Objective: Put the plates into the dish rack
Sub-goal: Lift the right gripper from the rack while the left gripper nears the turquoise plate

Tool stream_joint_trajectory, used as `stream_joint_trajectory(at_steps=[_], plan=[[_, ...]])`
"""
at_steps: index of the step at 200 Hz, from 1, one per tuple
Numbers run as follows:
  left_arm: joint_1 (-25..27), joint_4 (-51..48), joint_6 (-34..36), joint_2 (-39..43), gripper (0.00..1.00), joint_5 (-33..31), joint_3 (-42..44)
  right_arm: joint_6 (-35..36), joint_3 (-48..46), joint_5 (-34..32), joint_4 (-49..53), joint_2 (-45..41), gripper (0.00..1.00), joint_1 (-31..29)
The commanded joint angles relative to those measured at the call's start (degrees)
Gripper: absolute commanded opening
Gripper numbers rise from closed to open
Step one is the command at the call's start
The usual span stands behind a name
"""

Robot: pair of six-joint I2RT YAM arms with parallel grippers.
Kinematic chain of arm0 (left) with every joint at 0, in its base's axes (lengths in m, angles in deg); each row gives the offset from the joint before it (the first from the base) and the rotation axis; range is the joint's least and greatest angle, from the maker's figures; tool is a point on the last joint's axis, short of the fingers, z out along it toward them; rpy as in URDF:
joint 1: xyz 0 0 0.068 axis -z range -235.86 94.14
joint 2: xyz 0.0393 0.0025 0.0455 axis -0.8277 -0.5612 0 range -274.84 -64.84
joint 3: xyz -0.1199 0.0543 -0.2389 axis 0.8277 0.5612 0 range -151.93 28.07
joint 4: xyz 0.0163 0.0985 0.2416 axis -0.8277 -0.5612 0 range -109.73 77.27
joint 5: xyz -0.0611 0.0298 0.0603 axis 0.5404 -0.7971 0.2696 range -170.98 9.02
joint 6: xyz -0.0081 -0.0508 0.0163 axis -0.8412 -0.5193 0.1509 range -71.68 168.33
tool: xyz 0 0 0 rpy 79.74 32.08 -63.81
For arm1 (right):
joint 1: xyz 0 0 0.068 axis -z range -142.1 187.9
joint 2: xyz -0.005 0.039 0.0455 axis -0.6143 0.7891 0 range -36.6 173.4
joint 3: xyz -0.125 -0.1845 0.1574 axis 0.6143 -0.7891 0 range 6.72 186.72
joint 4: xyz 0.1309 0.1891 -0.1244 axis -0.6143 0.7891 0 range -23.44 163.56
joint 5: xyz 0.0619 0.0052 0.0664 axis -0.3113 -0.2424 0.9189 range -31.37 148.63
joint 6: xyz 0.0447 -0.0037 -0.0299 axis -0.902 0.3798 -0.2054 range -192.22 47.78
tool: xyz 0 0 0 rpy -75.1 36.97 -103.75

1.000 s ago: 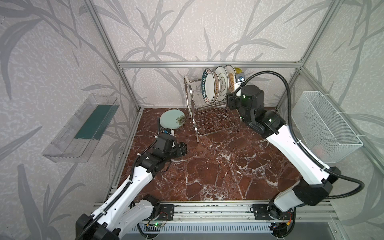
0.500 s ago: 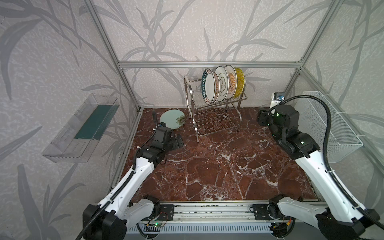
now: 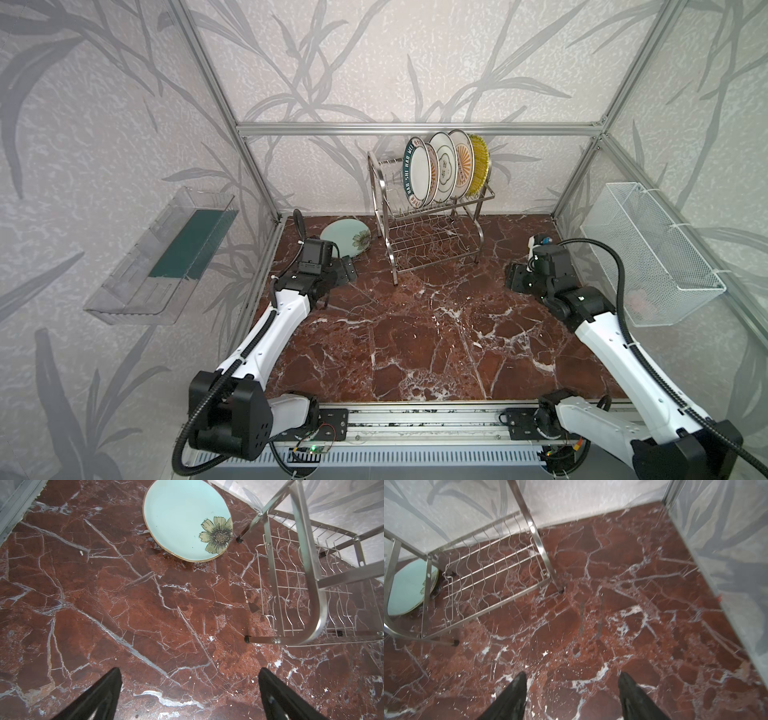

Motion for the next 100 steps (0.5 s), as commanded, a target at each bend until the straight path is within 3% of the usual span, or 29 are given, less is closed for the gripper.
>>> stream_joint_trajectory(at_steps=[1,74,100], plan=[[-2.56,2.49,0.57,-1.91,1.00,2.50,-0.38,-4.83,-4.24,6.71,-1.20,-1.49,0.69,1.10],[-8.75,13.70,-4.19,-11.93,0.96,11.49,-0.41,-5.78,-9.17,10.04,0.07,-3.89,0.69,2.91],[-9.26,16.77,-7.70,-16.68,0.93,11.03,-1.75,-5.58,-9.60,10.33,0.85,-5.17,0.69,3.64]])
